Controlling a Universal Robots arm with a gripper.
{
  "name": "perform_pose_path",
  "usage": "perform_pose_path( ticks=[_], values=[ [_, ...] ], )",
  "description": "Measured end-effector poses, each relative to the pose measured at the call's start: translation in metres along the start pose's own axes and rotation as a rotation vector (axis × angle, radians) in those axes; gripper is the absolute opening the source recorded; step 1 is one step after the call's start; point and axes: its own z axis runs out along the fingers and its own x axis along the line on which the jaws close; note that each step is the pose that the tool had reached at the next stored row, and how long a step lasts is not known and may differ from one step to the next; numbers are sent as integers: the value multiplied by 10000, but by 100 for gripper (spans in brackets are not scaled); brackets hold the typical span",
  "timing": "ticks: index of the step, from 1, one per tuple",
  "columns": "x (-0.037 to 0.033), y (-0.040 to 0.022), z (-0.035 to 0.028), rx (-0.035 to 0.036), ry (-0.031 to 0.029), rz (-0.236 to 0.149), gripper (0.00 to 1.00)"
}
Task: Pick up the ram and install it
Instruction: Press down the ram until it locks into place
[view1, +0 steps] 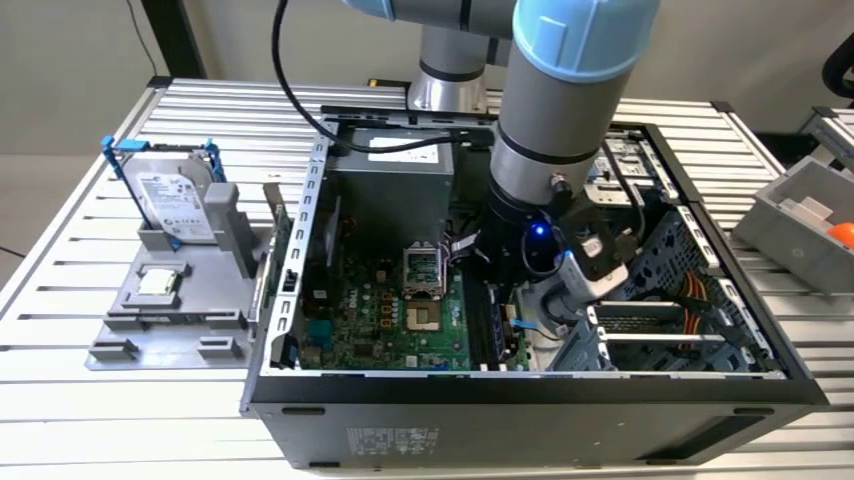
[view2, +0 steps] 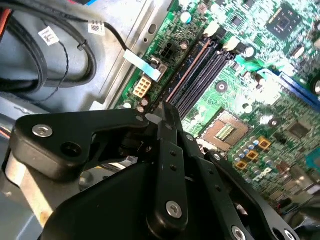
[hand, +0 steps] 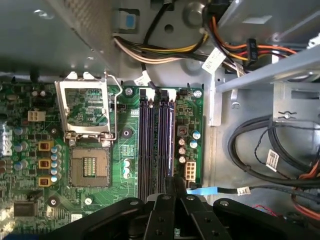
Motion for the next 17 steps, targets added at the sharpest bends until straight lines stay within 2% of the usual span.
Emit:
perform_pose_path(
  ticks=[10, 17],
  values=[
    [0, 3, 3, -96, 28, -1806, 0],
    [0, 7, 2, -143, 45, -2704, 0]
  ],
)
